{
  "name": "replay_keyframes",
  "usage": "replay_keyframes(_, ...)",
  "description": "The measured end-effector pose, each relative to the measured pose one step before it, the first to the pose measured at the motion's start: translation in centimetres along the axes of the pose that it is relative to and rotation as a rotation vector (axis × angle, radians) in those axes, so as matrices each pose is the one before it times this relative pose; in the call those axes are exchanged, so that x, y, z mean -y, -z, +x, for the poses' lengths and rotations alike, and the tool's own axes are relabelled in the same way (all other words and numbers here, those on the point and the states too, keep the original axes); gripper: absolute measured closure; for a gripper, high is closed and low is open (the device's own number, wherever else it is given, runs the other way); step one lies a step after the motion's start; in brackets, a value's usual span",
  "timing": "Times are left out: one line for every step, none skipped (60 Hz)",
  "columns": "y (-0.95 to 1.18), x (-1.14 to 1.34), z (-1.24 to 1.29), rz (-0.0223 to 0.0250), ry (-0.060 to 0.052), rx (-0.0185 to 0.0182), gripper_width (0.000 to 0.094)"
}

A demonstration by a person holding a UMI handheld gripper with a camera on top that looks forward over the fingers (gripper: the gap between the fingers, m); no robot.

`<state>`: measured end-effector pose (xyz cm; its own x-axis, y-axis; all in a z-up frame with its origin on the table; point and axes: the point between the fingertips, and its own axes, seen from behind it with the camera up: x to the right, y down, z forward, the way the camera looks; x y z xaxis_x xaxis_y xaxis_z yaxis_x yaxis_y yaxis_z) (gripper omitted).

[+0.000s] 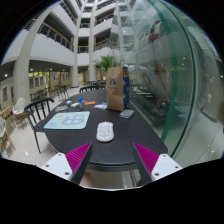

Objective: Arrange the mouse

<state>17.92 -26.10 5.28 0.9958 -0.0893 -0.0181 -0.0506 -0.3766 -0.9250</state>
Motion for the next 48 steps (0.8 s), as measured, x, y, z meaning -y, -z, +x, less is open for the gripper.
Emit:
replay_keyframes(-0.418,-0.109,-0.052,-0.00582,0.0002,0.00210,0.0092)
replay_keyframes(-0.313,-0.070,-0.020,-0.00479,0.0018,0.00204,0.0093)
replay_keyframes(-0.369,-0.041,-0.093,-0.00372,0.0042,0.00298,0.0090)
replay_keyframes(-1.386,0.071,-0.293,-0.00516,0.0046,0.00408,0.0092)
replay_keyframes(-0.948,0.050,-0.572,-0.00450,0.0047,0.00051,0.0092)
replay_keyframes(-0.540,-0.085,-0.170,-0.00479,0.0051,0.00113,0.0091)
replay_keyframes(-0.581,0.021,-0.185,-0.00478,0.0055,0.00253,0.0093)
replay_keyframes(-0.575,0.028,-0.252,-0.00473,0.0063,0.00425,0.0092)
replay_keyframes(-0.589,0.048,-0.230,-0.00414,0.0073,0.00568,0.0092)
replay_keyframes(0.821,-0.050,0.661,-0.00360,0.0069,0.00635,0.0092)
replay_keyframes(-2.061,0.264,-0.990,-0.00145,0.0024,-0.00050,0.0091)
replay_keyframes(0.238,0.373,0.180,-0.00553,0.0017,0.00112,0.0089)
replay_keyframes(-1.742,0.322,-0.489,-0.00468,0.0019,-0.00037,0.0090)
replay_keyframes(-0.580,0.162,-0.204,-0.00505,0.0052,0.00144,0.0086)
replay_keyframes(-0.585,0.180,-0.130,-0.00498,0.0062,0.00136,0.0088)
replay_keyframes(-0.579,0.177,-0.065,-0.00524,0.0045,0.00020,0.0087)
replay_keyframes(-0.558,0.199,-0.031,-0.00439,0.0021,-0.00130,0.0085)
replay_keyframes(-0.606,0.236,-0.003,-0.00456,0.0008,-0.00092,0.0086)
replay_keyframes(-0.598,0.186,-0.008,-0.00564,0.0001,-0.00026,0.0086)
replay_keyframes(-0.713,0.339,0.036,-0.00707,-0.0010,0.00096,0.0085)
replay_keyframes(-0.683,0.252,-0.037,-0.00881,-0.0030,0.00177,0.0087)
replay_keyframes(-0.599,0.200,-0.076,-0.01019,-0.0027,0.00370,0.0086)
replay_keyframes(-0.682,0.189,-0.032,-0.01068,-0.0030,0.00273,0.0087)
replay_keyframes(-0.623,0.136,-0.033,-0.01077,-0.0047,0.00260,0.0092)
replay_keyframes(-0.644,0.124,-0.076,-0.01128,-0.0060,0.00313,0.0097)
replay_keyframes(-0.643,0.029,-0.101,-0.01418,-0.0065,0.00349,0.0106)
replay_keyframes(-0.607,-0.029,-0.004,-0.01546,-0.0059,-0.00007,0.0117)
replay_keyframes(-0.070,-0.376,-0.118,-0.01537,-0.0046,-0.00199,0.0137)
replay_keyframes(-0.173,-0.308,-0.125,-0.01543,-0.0044,-0.00236,0.0169)
replay_keyframes(-0.887,-0.124,0.154,-0.01414,-0.0049,-0.00020,0.0209)
replay_keyframes(-0.517,-0.276,0.090,-0.01654,-0.0066,-0.00218,0.0272)
replay_keyframes(-0.366,-0.508,0.388,-0.02343,-0.0083,-0.01583,0.0314)
replay_keyframes(-0.264,0.518,0.369,0.02582,0.0079,-0.01663,0.0386)
replay_keyframes(-0.152,0.137,0.197,0.01009,0.0024,-0.00865,0.0409)
replay_keyframes(0.280,-0.229,0.006,-0.01528,-0.0092,-0.00690,0.0414)
replay_keyframes(-0.009,0.062,-0.010,0.00879,-0.0075,-0.00261,0.0431)
replay_keyframes(0.016,-0.069,0.010,-0.00162,0.0008,-0.00302,0.0447)
replay_keyframes(-0.002,0.005,0.019,0.00046,0.0052,-0.00334,0.0462)
replay_keyframes(0.010,-0.003,-0.005,0.00042,0.0063,-0.00264,0.0476)
replay_keyframes(0.007,0.018,0.009,0.00124,0.0047,-0.00177,0.0493)
replay_keyframes(-0.002,-0.014,0.007,0.00006,0.0020,-0.00114,0.0506)
replay_keyframes(0.097,0.172,-0.145,-0.00257,-0.0027,-0.00098,0.0525)
replay_keyframes(0.064,0.054,-0.012,-0.00172,-0.0055,-0.00019,0.0541)
replay_keyframes(0.183,0.236,-0.054,0.00244,-0.0123,0.00003,0.0544)
replay_keyframes(0.241,0.596,-0.122,0.01412,-0.0141,0.00075,0.0546)
replay_keyframes(0.430,1.027,-0.245,0.01911,-0.0125,0.00060,0.0546)
replay_keyframes(0.319,1.102,-0.219,0.02701,-0.0116,0.00119,0.0546)
replay_keyframes(0.302,1.269,-0.293,0.02866,-0.0091,0.00084,0.0545)
